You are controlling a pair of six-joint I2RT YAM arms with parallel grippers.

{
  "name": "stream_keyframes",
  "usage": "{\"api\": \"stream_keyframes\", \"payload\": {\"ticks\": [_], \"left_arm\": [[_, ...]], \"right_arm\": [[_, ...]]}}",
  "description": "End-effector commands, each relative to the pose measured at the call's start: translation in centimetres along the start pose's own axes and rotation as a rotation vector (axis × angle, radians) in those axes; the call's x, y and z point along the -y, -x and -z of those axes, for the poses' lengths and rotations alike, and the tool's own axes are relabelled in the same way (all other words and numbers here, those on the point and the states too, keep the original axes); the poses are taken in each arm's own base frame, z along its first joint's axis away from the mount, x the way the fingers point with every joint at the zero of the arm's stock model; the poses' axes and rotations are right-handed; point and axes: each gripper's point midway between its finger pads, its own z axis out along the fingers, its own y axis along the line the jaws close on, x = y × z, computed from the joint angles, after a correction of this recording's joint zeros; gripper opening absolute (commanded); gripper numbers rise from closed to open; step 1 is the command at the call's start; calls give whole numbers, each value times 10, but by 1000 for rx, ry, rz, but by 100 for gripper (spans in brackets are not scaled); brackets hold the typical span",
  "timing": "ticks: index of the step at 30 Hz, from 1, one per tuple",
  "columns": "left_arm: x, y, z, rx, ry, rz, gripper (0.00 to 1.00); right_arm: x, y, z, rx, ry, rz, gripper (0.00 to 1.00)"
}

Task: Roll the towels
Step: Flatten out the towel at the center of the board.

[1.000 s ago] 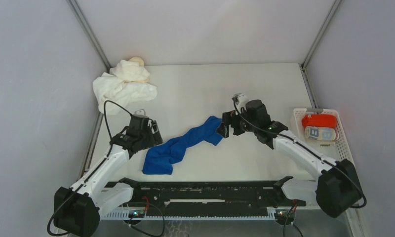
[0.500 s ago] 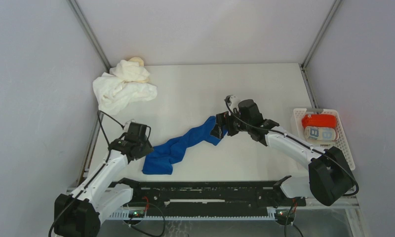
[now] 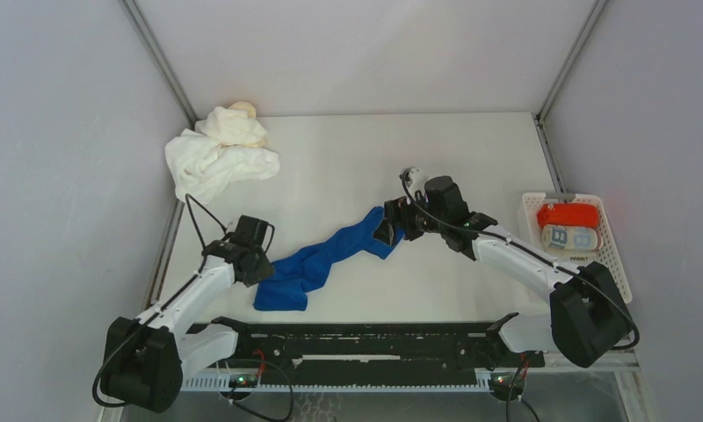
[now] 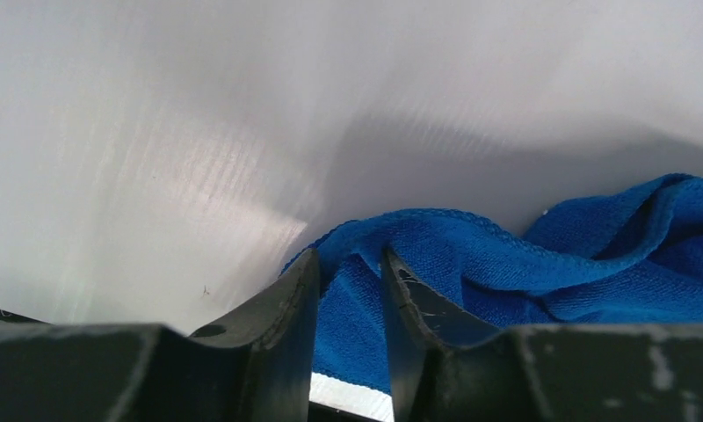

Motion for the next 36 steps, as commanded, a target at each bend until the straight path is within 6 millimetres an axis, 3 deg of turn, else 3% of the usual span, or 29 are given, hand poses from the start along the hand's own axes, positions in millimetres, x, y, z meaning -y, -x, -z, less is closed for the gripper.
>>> {"api": "stream_keyframes", "payload": {"ticks": [1, 5, 10, 14, 15, 19, 20, 23, 24, 26, 28, 31, 36], "left_arm": [[7, -4, -4, -24, -32, -24, 29], [15, 6, 9, -6, -53, -46, 1], [40, 63, 63, 151, -142, -79, 0], [84, 130, 137, 324, -308, -143, 0], [99, 154, 168, 386, -363, -156, 0], [151, 223, 254, 537, -477, -251, 0], [163, 237, 274, 572, -500, -276, 0], [200, 271, 357, 715, -626, -353, 0], [213, 275, 387, 776, -688, -385, 0], [220, 278, 426, 893, -779, -399, 0], [225, 259, 455, 951, -888, -450, 0], [208, 243, 458, 957, -905, -476, 0], [161, 207, 429, 907, -847, -516, 0]], "right_arm": [[-10, 16, 4, 69, 29, 37, 90], [-9, 17, 4, 73, 20, 42, 90], [-5, 21, 8, 91, -9, 46, 90], [4, 32, 19, 144, -73, 38, 90], [7, 36, 23, 161, -92, 37, 90], [16, 52, 42, 240, -160, 35, 90], [17, 56, 47, 260, -170, 35, 91], [20, 68, 66, 322, -206, 36, 91], [21, 69, 72, 334, -218, 40, 91], [20, 75, 85, 370, -236, 53, 91], [21, 77, 97, 396, -258, 63, 92], [22, 77, 108, 419, -275, 80, 93], [14, 77, 106, 423, -227, 103, 93]]}}
